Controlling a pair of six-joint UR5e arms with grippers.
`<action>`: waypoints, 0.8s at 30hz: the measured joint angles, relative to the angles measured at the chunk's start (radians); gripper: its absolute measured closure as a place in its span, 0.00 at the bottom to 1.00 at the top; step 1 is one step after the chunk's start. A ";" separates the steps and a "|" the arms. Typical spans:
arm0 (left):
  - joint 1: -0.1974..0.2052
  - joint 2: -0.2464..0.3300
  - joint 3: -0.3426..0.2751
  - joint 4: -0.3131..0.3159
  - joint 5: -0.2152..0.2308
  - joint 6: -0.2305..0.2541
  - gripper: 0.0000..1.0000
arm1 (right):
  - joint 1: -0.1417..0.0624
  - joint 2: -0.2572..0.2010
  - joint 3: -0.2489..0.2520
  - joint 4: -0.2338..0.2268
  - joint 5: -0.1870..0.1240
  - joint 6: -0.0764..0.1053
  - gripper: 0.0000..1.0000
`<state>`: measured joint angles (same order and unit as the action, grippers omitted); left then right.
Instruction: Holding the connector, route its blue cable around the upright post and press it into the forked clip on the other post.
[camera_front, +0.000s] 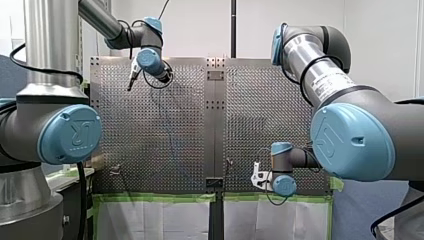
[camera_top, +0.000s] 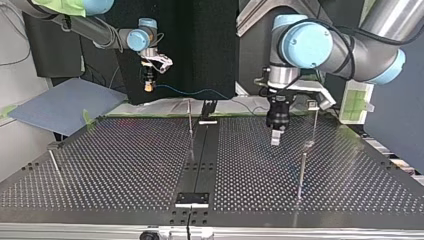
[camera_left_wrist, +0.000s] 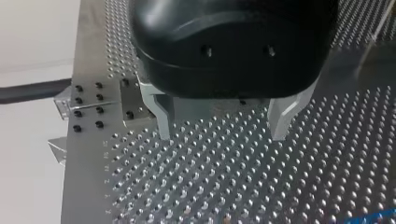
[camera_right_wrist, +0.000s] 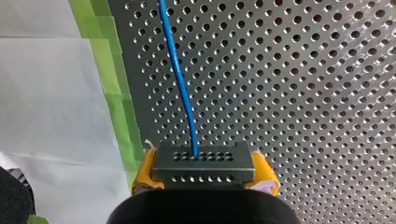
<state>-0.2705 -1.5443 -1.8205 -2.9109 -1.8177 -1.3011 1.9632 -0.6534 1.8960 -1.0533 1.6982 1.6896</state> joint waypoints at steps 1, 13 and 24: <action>-0.001 0.000 0.000 0.002 -0.008 0.008 0.00 | 0.001 0.000 0.000 0.000 0.000 0.000 1.00; -0.006 -0.054 0.005 -0.016 -0.112 0.113 0.00 | 0.003 0.003 0.000 -0.004 -0.003 0.003 1.00; -0.010 -0.137 0.048 -0.093 -0.184 0.199 0.00 | 0.000 0.005 0.000 -0.008 -0.008 0.003 1.00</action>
<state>-0.2801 -1.6815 -1.7723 -3.0041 -2.0019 -1.1022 1.9631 -0.6486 1.8956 -1.0610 1.6897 1.6926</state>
